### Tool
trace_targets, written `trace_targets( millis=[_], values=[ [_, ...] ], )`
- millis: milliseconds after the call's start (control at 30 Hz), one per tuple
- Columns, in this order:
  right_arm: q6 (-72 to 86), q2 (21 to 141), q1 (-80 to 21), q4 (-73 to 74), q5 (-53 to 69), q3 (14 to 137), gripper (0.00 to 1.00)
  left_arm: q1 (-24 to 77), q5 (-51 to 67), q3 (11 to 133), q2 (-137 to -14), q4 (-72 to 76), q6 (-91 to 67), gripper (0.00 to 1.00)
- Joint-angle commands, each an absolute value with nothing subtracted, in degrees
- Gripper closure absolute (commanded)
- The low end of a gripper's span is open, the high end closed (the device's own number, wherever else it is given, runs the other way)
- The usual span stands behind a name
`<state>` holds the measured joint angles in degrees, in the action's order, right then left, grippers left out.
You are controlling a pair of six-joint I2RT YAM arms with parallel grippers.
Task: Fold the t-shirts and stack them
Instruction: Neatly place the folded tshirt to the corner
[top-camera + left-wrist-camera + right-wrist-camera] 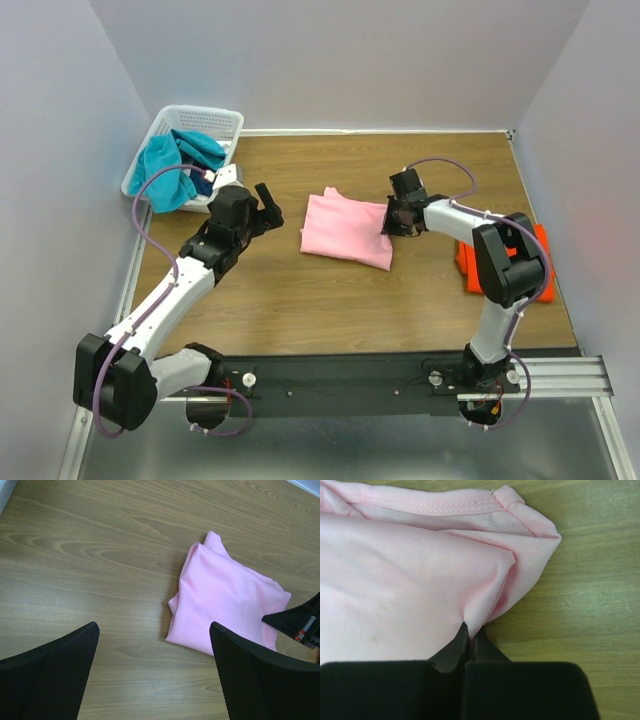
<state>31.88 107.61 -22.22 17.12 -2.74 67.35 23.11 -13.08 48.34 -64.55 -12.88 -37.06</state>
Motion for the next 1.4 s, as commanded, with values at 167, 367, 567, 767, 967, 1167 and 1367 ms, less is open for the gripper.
trace_targets(
  millis=[167,367,567,767,967,1167,1367],
  values=[
    [23.04,96.17,-22.76,24.68,-7.81,57.84,0.99,23.29,-14.41,47.64,-63.19,-11.6,-35.95,0.02],
    [16.97,87.2,-22.68,38.84,-24.96,58.53,0.99,23.29,-13.62,47.29,-63.19,-10.81,-35.59,0.02],
    [8.8,82.36,-22.33,42.09,-37.79,59.24,0.99,23.29,-13.98,47.2,-62.49,-10.9,-35.42,0.02],
    [-1.64,76.56,-21.71,43.06,-44.9,59.06,0.99,23.29,-14.15,47.37,-62.14,-11.25,-35.42,0.02],
    [-7.8,73.65,-18.99,48.68,-46.84,63.63,0.99,23.29,-12.92,47.11,-62.49,-11.07,-35.51,0.02],
    [-12.48,72.07,-13.63,52.38,-47.64,66.7,0.99,23.29,-13.36,47.02,-62.58,-10.9,-35.42,0.02],
    [-14.24,70.67,-12.92,55.89,-45.0,73.11,0.99,23.29,-13.45,46.93,-62.67,-10.64,-35.33,0.02]
  ],
)
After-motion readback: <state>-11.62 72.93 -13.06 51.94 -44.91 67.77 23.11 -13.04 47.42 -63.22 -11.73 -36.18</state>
